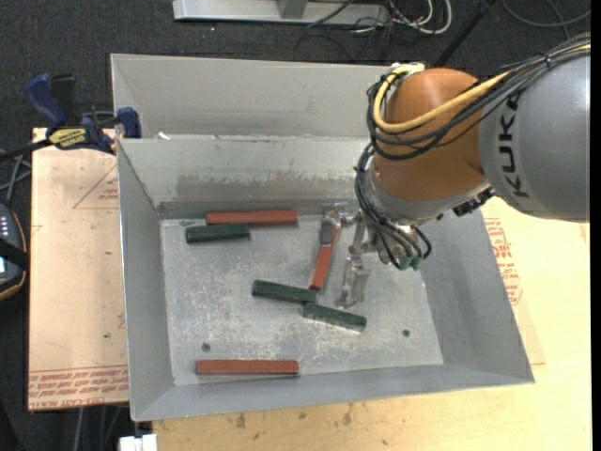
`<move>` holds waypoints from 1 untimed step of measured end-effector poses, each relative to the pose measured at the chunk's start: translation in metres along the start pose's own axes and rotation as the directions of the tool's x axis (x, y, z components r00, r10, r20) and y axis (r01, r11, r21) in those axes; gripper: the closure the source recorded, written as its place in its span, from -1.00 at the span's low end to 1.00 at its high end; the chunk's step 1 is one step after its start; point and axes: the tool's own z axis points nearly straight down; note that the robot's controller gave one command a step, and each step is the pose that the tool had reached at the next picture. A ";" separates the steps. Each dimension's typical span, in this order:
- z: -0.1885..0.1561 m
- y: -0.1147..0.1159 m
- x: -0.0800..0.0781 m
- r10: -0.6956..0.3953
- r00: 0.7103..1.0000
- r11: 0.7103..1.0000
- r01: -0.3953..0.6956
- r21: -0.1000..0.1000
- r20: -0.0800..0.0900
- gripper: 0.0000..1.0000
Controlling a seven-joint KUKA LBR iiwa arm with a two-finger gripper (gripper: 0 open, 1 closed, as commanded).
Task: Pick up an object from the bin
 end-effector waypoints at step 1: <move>0.000 0.000 0.000 0.000 1.000 1.000 0.000 0.000 0.000 -1.00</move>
Offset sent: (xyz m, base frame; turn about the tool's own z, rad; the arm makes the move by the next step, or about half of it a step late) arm 0.0012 0.0046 -0.1328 0.0237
